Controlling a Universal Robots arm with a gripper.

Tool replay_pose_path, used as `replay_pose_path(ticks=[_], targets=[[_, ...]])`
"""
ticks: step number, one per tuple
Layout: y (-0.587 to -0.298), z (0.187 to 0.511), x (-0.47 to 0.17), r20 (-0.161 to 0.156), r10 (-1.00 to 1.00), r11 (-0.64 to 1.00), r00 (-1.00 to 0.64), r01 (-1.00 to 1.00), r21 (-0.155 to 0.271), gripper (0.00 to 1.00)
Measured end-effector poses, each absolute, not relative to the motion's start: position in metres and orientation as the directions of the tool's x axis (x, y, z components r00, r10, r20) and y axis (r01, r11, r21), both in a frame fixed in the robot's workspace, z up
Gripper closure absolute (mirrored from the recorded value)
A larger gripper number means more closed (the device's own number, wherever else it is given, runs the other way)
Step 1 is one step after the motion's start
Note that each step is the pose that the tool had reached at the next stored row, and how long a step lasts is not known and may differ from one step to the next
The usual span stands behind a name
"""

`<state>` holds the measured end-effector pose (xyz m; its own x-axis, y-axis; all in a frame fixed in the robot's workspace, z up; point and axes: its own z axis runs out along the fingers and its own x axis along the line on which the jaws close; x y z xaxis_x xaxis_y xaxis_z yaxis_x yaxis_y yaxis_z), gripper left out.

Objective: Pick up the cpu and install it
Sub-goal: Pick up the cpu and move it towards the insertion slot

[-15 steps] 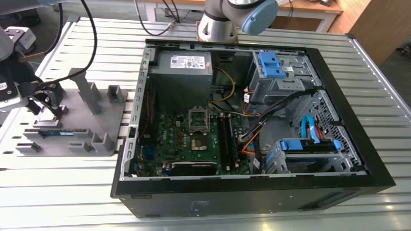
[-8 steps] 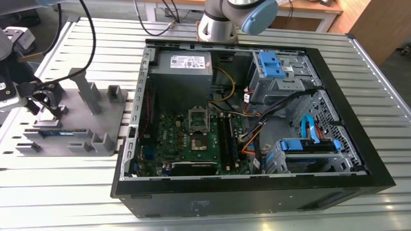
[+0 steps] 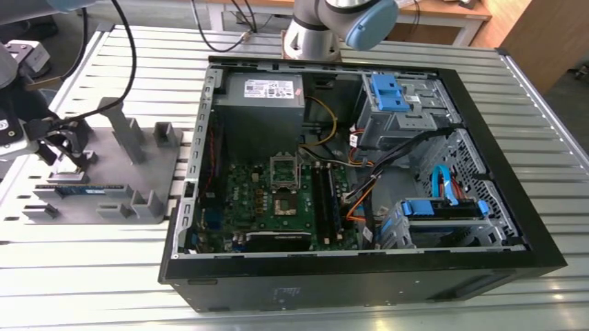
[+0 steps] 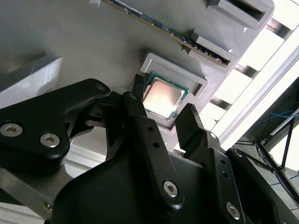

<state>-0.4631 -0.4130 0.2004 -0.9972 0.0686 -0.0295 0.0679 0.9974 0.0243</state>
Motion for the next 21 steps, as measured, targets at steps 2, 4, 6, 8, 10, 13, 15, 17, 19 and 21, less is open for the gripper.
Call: replay_pose_path(ticks=[2,4,6,8,10,13,15,17,19,21], targets=[[-0.412,0.199,-0.463,-0.029,0.064,0.998,-0.998,0.063,0.024,0.46],[-0.412,0.198,-0.463,-0.03,0.049,0.999,-0.998,0.048,0.024,0.46],[-0.411,0.197,-0.463,-0.03,0.042,0.999,-0.999,0.041,0.024,0.46],[-0.411,0.196,-0.464,-0.029,0.04,0.999,-0.999,0.039,0.024,0.46],[-0.411,0.195,-0.464,-0.029,0.039,0.999,-0.999,0.038,0.024,0.46],[-0.411,0.192,-0.464,-0.03,0.037,0.999,-0.999,0.037,0.024,0.46],[-0.411,0.191,-0.464,-0.03,0.036,0.999,-0.999,0.035,0.024,0.46],[-0.411,0.19,-0.464,-0.029,0.036,0.999,-0.999,0.035,0.024,0.46],[-0.411,0.189,-0.464,-0.029,0.036,0.999,-0.999,0.035,0.024,0.46],[-0.411,0.189,-0.464,-0.03,0.036,0.999,-0.999,0.035,0.024,0.46]])
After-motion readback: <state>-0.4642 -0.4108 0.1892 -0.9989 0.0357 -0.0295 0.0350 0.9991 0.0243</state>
